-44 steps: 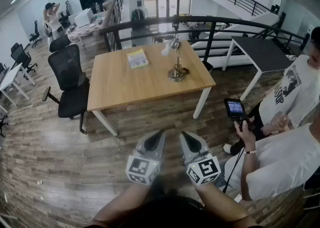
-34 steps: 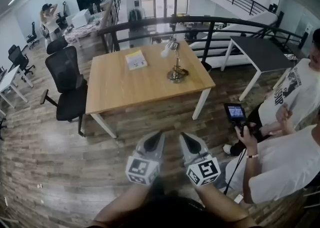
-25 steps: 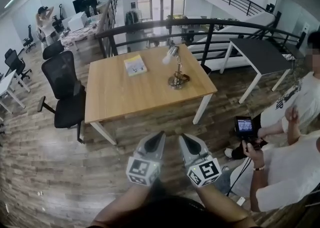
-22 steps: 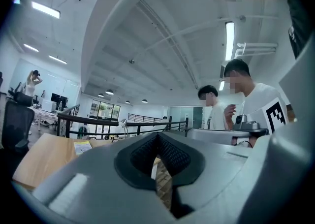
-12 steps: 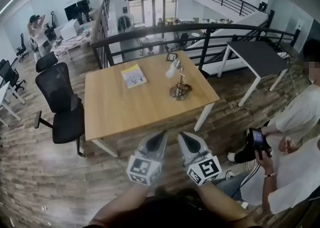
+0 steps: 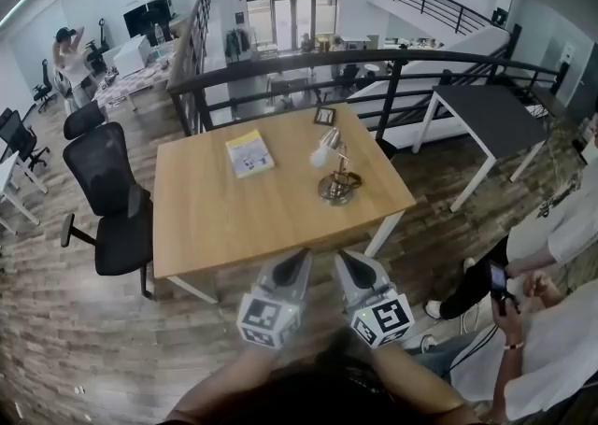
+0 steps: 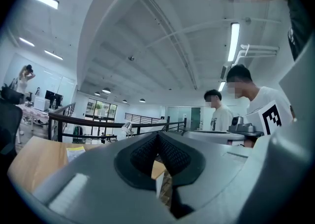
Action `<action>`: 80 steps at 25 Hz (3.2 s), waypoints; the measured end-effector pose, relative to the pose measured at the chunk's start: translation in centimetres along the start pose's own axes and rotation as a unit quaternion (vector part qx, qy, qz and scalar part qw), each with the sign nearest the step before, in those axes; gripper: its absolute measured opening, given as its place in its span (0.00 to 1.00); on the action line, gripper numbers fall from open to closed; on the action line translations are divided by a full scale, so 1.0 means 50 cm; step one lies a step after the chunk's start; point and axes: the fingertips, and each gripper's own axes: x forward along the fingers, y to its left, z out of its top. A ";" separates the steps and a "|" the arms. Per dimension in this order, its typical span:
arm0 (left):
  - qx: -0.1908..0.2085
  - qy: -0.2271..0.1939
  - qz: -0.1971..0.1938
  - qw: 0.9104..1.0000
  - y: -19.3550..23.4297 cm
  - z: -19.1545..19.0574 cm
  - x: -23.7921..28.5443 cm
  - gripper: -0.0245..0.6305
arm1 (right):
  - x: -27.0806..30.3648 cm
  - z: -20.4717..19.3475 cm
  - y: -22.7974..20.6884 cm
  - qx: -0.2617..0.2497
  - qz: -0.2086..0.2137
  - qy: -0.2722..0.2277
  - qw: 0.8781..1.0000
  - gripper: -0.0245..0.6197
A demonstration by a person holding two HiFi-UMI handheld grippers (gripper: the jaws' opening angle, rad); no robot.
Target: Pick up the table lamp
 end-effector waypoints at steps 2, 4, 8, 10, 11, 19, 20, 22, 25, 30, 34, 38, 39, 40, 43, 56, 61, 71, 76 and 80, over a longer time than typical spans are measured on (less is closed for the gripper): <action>0.002 -0.001 0.007 1.000 0.011 0.000 0.040 0.04 | 0.020 0.002 -0.039 -0.005 0.006 0.000 1.000 0.04; 0.004 -0.003 0.016 1.000 0.024 0.002 0.082 0.04 | 0.042 0.001 -0.080 -0.007 0.013 0.000 1.000 0.04; 0.005 -0.004 0.033 0.999 0.041 -0.001 0.158 0.04 | 0.077 -0.008 -0.156 -0.006 0.029 0.005 1.000 0.04; 0.006 -0.004 0.044 0.999 0.048 -0.002 0.190 0.04 | 0.091 -0.006 -0.190 -0.008 0.037 0.006 0.999 0.04; 0.007 -0.004 0.050 0.999 0.051 -0.001 0.204 0.04 | 0.096 -0.004 -0.204 -0.010 0.041 0.005 0.999 0.04; 0.006 -0.002 0.086 0.996 0.077 -0.012 0.277 0.04 | 0.130 -0.012 -0.294 -0.012 0.056 0.007 0.998 0.04; 0.006 -0.001 0.088 0.996 0.080 -0.015 0.284 0.04 | 0.135 -0.016 -0.301 -0.011 0.057 0.007 0.998 0.04; 0.006 0.000 0.090 0.996 0.086 -0.019 0.297 0.04 | 0.146 -0.020 -0.316 -0.009 0.057 0.006 0.998 0.04; 0.004 0.001 0.093 0.996 0.098 -0.021 0.312 0.04 | 0.163 -0.026 -0.329 -0.006 0.057 0.011 0.998 0.04; -0.001 0.002 0.096 0.995 0.138 -0.030 0.337 0.04 | 0.195 -0.040 -0.346 -0.010 0.057 0.017 0.998 0.04; -0.003 -0.001 0.098 0.995 0.187 -0.037 0.356 0.04 | 0.233 -0.062 -0.372 -0.012 0.049 0.024 0.998 0.04; -0.011 -0.003 0.099 0.995 0.240 -0.032 0.379 0.04 | 0.277 -0.070 -0.394 -0.019 0.042 0.032 0.998 0.04; -0.011 -0.003 0.098 0.995 0.254 -0.029 0.386 0.04 | 0.289 -0.071 -0.398 -0.021 0.041 0.034 0.998 0.04; -0.011 -0.004 0.097 0.995 0.267 -0.027 0.393 0.04 | 0.302 -0.072 -0.403 -0.024 0.039 0.034 0.998 0.04; -0.012 -0.003 0.091 0.996 0.299 -0.024 0.410 0.04 | 0.336 -0.074 -0.415 -0.031 0.034 0.034 0.998 0.04; -0.015 0.010 0.104 0.994 0.392 -0.045 0.452 0.04 | 0.432 -0.145 -0.508 -0.052 0.032 0.067 0.996 0.16; -0.026 0.012 0.140 0.990 0.409 -0.051 0.477 0.04 | 0.473 -0.186 -0.545 -0.068 0.066 0.087 0.992 0.20; -0.027 0.012 0.230 0.973 0.433 -0.079 0.488 0.04 | 0.544 -0.257 -0.574 -0.096 0.149 0.112 0.978 0.25; -0.026 0.011 0.266 0.964 0.438 -0.084 0.484 0.04 | 0.577 -0.270 -0.571 -0.102 0.175 0.105 0.974 0.25; -0.025 0.011 0.288 0.957 0.446 -0.087 0.479 0.04 | 0.599 -0.276 -0.561 -0.101 0.188 0.103 0.972 0.25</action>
